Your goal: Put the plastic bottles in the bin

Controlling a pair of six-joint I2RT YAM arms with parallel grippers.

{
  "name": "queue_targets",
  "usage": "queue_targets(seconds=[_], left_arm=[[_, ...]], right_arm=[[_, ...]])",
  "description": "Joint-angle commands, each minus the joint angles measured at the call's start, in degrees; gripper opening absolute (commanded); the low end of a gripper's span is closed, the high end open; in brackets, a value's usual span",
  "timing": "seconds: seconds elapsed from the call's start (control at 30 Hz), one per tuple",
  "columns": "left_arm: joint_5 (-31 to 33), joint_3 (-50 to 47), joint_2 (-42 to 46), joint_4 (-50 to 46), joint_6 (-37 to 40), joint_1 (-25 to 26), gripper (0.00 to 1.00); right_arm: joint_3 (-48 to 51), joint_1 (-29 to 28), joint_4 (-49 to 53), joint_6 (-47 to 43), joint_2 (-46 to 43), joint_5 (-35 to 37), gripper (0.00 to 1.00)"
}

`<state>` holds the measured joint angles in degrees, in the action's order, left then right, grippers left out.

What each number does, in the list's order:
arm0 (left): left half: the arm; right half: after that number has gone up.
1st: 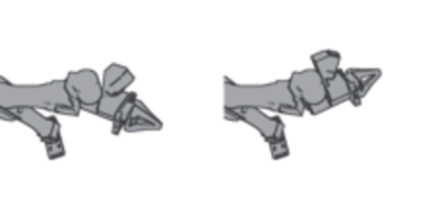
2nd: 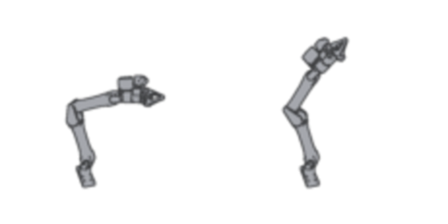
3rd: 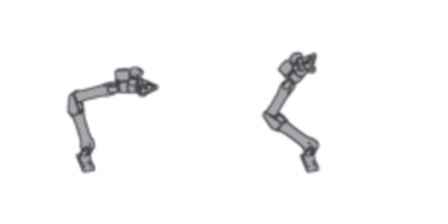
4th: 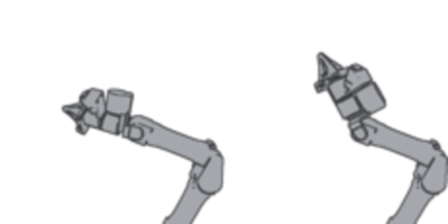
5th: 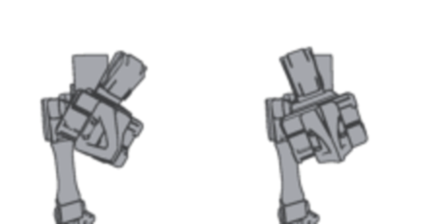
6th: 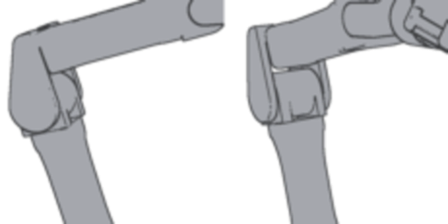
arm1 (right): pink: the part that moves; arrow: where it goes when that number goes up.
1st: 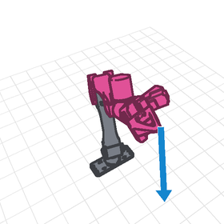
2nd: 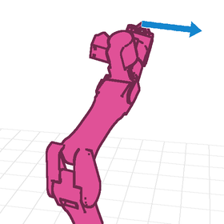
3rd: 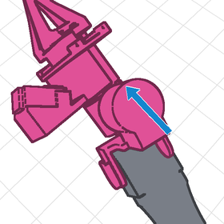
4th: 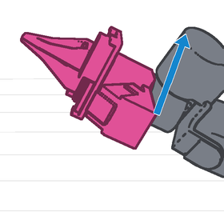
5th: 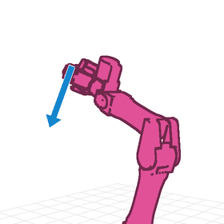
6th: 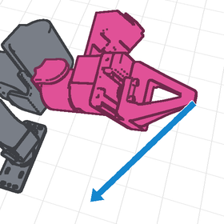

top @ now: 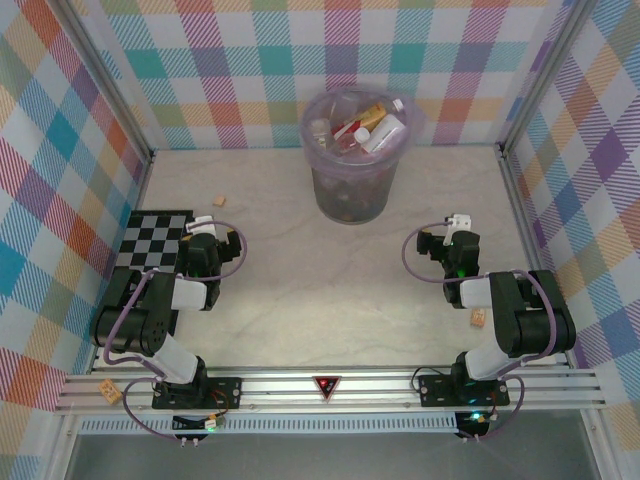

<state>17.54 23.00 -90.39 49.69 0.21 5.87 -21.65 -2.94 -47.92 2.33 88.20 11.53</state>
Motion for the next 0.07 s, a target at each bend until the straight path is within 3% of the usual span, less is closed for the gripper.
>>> queue_targets(seconds=[0.0, 0.03], left_arm=[[-0.49, -0.59, -0.05, 1.81, -0.63, -0.16, 1.00], [-0.55, -0.52, -0.11, 1.85, -0.59, -0.17, 1.00]], right_arm=[[-0.94, 0.42, -1.30, 0.57, -0.23, -0.82, 0.99], [-0.85, 0.44, -1.38, 0.52, -0.35, -0.86, 0.99]])
